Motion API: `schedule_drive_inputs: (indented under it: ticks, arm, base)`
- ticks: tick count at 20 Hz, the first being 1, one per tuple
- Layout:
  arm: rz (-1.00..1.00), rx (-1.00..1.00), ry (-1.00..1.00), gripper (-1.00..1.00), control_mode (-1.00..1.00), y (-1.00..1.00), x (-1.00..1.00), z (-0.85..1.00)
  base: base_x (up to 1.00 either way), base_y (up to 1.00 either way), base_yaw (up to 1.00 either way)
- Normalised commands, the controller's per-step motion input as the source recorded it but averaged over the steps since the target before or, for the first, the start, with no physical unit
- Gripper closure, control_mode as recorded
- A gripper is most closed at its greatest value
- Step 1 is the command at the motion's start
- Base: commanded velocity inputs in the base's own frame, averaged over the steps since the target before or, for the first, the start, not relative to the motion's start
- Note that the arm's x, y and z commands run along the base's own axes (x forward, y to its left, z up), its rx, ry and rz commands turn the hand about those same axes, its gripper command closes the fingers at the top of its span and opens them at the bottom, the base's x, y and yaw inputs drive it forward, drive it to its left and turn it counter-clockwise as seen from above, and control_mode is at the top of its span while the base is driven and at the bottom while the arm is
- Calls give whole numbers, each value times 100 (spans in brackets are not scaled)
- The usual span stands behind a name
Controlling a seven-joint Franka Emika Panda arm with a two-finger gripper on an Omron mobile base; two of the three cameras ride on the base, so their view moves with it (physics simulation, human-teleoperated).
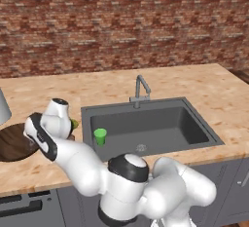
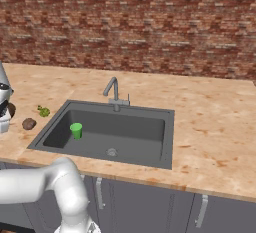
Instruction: Remove the broccoli and potato from the sink. Then move the bowl and cup from the counter to the sink for washing.
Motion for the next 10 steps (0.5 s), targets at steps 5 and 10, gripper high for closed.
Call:
schedule_drive_inputs:
  ticks: [5,10]
  arm:
    - [-2,-8,-7,-100,-100,0,12,-7]
    - [-3,-7,-8,-100,-100,0,14,-8]
  base:
    - [0,0,0]
    - [0,0,0]
